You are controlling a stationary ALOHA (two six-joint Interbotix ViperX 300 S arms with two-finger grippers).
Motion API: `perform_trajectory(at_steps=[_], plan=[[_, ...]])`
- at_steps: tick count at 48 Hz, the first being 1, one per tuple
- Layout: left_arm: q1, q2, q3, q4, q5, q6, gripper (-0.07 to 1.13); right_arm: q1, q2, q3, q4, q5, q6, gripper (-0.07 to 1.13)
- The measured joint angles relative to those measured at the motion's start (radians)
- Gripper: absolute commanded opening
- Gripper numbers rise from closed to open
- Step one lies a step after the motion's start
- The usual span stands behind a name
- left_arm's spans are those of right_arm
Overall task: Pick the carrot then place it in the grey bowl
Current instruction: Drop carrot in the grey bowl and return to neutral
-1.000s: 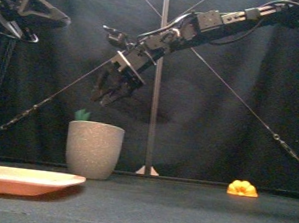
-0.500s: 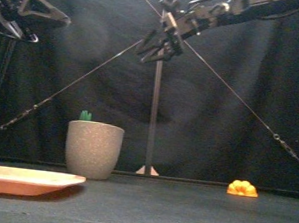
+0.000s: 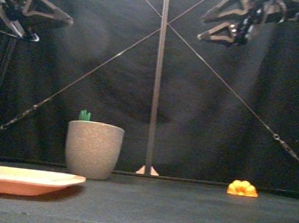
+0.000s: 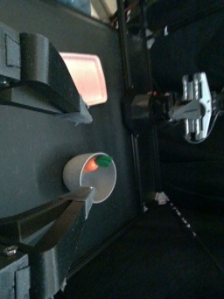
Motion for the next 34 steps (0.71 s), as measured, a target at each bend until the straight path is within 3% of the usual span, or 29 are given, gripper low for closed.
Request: perform_trajectory(at_steps=[15, 25, 34], plan=[[0.0, -0.026, 0.0, 0.0, 0.002, -0.002, -0.01, 0.084, -0.322, 0.224, 0.133, 0.002, 0.0, 0.94], [0.005, -0.028, 0.0, 0.0, 0.0, 0.0, -0.01, 0.144, -0.367, 0.321, 0.193, -0.018, 0.0, 0.94], [0.02, -0.029, 0.0, 0.0, 0.0, 0.0, -0.01, 0.207, -0.368, 0.367, 0.184, -0.13, -0.003, 0.94]])
